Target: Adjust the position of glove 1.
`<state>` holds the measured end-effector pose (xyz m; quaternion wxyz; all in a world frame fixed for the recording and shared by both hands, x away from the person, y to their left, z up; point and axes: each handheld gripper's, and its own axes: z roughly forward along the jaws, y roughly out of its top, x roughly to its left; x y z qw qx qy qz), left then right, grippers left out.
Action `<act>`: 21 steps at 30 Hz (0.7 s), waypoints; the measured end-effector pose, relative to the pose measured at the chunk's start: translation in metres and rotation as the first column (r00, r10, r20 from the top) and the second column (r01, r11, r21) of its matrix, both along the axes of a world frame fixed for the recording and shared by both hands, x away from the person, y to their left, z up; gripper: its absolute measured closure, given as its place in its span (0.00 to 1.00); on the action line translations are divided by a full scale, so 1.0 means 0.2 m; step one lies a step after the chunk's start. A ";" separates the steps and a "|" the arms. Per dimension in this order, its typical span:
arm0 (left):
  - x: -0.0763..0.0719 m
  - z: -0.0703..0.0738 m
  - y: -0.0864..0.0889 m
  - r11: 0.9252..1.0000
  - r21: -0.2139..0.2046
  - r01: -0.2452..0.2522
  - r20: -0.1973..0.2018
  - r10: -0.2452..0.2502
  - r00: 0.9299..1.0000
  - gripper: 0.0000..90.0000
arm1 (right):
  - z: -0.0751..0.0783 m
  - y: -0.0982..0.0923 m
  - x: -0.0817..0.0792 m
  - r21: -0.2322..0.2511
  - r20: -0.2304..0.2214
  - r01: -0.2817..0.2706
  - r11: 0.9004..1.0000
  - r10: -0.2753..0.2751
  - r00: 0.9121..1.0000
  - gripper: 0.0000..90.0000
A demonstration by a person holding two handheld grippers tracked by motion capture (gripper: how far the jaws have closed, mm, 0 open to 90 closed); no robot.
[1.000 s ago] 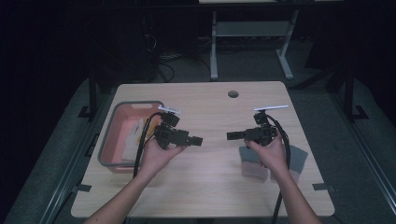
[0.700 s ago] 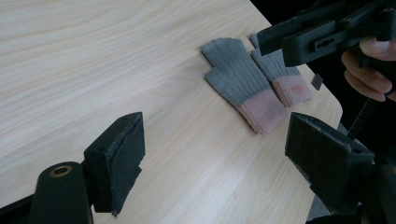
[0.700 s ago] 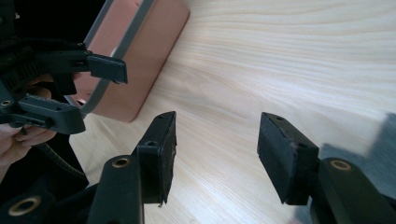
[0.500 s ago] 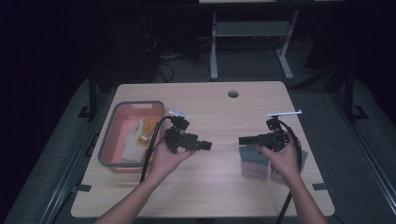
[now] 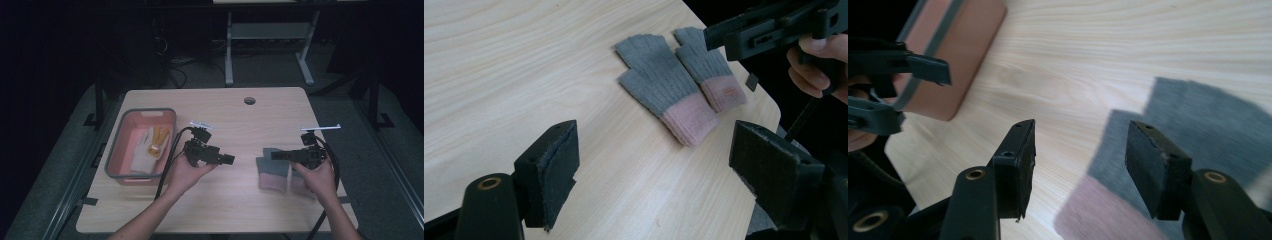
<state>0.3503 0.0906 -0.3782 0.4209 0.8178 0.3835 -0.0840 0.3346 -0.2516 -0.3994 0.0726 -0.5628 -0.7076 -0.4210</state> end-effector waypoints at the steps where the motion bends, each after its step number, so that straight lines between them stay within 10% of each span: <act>1: 0.00 0.00 -0.01 1.000 -0.001 0.002 -0.001 -0.002 1.000 0.22 | 0.00 -0.01 -0.01 0.001 0.002 0.005 1.000 -0.005 1.000 0.51; 21: -0.07 -0.05 -0.09 0.999 0.016 0.049 0.010 -0.050 0.999 0.23 | -0.08 -0.19 -0.09 -0.097 0.015 0.058 0.994 -0.057 0.998 0.50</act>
